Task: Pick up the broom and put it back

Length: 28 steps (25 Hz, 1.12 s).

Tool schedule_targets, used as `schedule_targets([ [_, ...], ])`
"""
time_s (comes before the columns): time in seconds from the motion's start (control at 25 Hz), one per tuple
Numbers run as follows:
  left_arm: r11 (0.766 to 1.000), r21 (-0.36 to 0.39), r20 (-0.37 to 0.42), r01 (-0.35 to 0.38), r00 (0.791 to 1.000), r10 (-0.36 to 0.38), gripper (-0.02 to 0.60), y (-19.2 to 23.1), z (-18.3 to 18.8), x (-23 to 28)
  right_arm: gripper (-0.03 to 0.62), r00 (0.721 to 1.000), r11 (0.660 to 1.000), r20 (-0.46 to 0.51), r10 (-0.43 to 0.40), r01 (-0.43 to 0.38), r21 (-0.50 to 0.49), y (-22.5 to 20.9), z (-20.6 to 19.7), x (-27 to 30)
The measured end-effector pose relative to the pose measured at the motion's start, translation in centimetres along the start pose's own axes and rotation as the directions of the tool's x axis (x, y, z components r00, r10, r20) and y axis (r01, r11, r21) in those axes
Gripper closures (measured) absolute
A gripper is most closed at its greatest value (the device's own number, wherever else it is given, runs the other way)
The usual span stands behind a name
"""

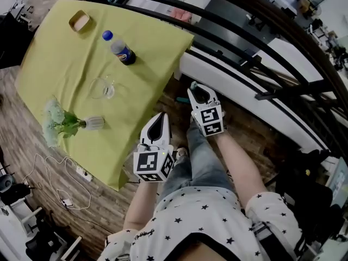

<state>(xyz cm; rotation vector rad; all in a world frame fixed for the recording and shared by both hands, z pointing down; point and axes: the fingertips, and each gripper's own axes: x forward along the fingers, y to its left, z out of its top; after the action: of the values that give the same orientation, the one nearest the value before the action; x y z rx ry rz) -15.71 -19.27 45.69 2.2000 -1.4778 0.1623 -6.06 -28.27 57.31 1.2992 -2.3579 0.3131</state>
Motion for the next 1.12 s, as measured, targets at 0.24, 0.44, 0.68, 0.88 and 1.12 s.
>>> schedule_targets([
  [0.24, 0.999, 0.029, 0.003, 0.039, 0.999, -0.039, 0.569, -0.9, -0.5, -3.3, 0.514, 0.998, 0.999, 0.049, -0.049, 0.050, -0.003, 1.6, 1.7, -4.4],
  [0.44, 0.996, 0.042, -0.006, 0.078, 0.997, -0.078, 0.569, -2.0, -0.9, -5.6, 0.513, 0.992, 0.995, 0.081, -0.097, 0.097, 0.005, 2.2, 2.5, -8.0],
  [0.68, 0.986, 0.066, -0.032, 0.156, 0.988, -0.154, 0.569, -4.3, -1.3, -6.3, 0.514, 0.978, 0.984, 0.105, -0.178, 0.175, 0.039, 1.0, 3.0, -12.4],
  [0.88, 0.969, 0.082, -0.048, 0.232, 0.972, -0.228, 0.569, -7.1, -1.2, -5.4, 0.514, 0.963, 0.967, 0.106, -0.248, 0.239, 0.084, -1.2, 2.6, -15.7],
  [1.12, 0.941, 0.098, -0.090, 0.325, 0.944, -0.317, 0.569, -11.1, -2.3, -3.2, 0.514, 0.932, 0.932, 0.092, -0.351, 0.338, 0.128, -4.9, 0.8, -20.0],
])
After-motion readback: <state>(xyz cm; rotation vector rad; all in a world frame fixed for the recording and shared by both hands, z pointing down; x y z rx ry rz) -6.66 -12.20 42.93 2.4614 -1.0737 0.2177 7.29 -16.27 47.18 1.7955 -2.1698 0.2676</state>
